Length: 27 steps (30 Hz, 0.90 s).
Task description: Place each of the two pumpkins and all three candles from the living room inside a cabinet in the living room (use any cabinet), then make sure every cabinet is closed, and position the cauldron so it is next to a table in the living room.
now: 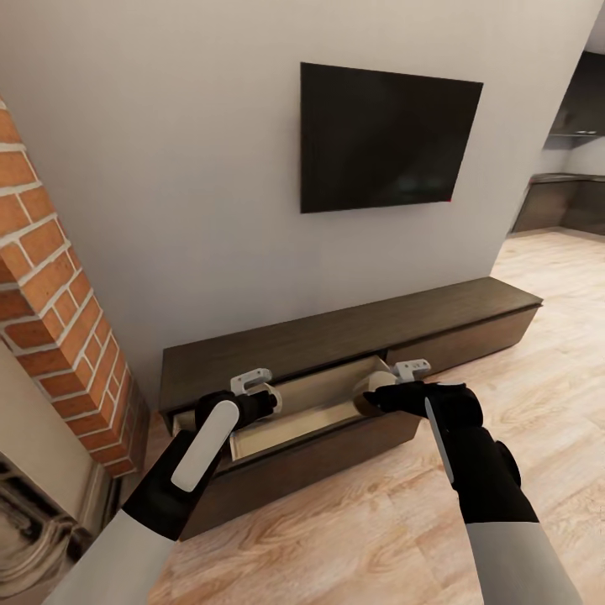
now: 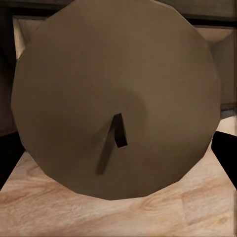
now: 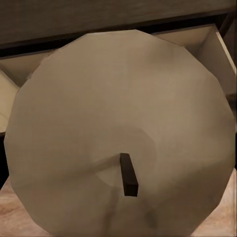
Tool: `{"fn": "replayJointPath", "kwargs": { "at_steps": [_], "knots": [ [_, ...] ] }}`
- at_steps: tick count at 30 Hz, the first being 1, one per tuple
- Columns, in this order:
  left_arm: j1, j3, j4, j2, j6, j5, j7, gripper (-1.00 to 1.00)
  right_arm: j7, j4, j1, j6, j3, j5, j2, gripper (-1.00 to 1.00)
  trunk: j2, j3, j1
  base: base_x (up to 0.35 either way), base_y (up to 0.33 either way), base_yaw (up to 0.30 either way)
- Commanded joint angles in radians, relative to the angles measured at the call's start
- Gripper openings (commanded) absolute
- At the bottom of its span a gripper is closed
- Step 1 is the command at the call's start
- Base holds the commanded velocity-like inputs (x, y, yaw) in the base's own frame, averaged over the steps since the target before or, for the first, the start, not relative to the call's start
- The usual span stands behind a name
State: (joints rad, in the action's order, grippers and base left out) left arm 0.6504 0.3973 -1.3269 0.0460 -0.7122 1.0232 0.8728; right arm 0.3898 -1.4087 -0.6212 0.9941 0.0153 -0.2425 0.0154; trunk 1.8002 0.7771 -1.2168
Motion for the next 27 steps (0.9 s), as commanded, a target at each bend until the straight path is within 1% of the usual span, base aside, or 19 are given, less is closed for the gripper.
{"fn": "replayJointPath", "kwargs": {
  "at_steps": [1, 6, 13, 17, 27],
  "knots": [
    [0.000, 0.000, 0.000, 0.000, 0.000, 0.000, 0.000, -1.00, -0.002, 0.001, 0.000, 0.000, -0.001, 0.002, 0.001, -1.00, 0.000, 0.000, 0.000, 0.000, -0.291, 0.000],
    [0.000, 0.000, 0.000, 0.000, 0.000, 0.000, 0.000, -1.00, -0.002, -0.002, 0.000, 0.003, -0.003, 0.000, 0.003, -1.00, 0.000, -0.001, 0.000, 0.000, -0.298, 0.043],
    [0.000, 0.000, 0.001, 0.000, 0.002, 0.001, 0.000, -1.00, -0.005, -0.003, 0.000, 0.004, -0.004, -0.006, 0.003, -1.00, 0.000, 0.000, 0.000, 0.000, -0.293, 0.256],
    [0.000, 0.000, 0.002, 0.000, 0.002, 0.001, 0.000, -1.00, -0.006, -0.003, 0.000, 0.004, -0.004, -0.007, 0.003, -1.00, 0.000, 0.001, 0.000, 0.000, -0.072, 0.288],
    [0.000, 0.000, 0.002, 0.000, 0.002, 0.002, 0.001, -1.00, -0.012, -0.003, 0.000, 0.005, -0.005, -0.010, 0.003, -1.00, 0.000, 0.006, 0.000, 0.000, -0.003, 0.289]
  ]
}}
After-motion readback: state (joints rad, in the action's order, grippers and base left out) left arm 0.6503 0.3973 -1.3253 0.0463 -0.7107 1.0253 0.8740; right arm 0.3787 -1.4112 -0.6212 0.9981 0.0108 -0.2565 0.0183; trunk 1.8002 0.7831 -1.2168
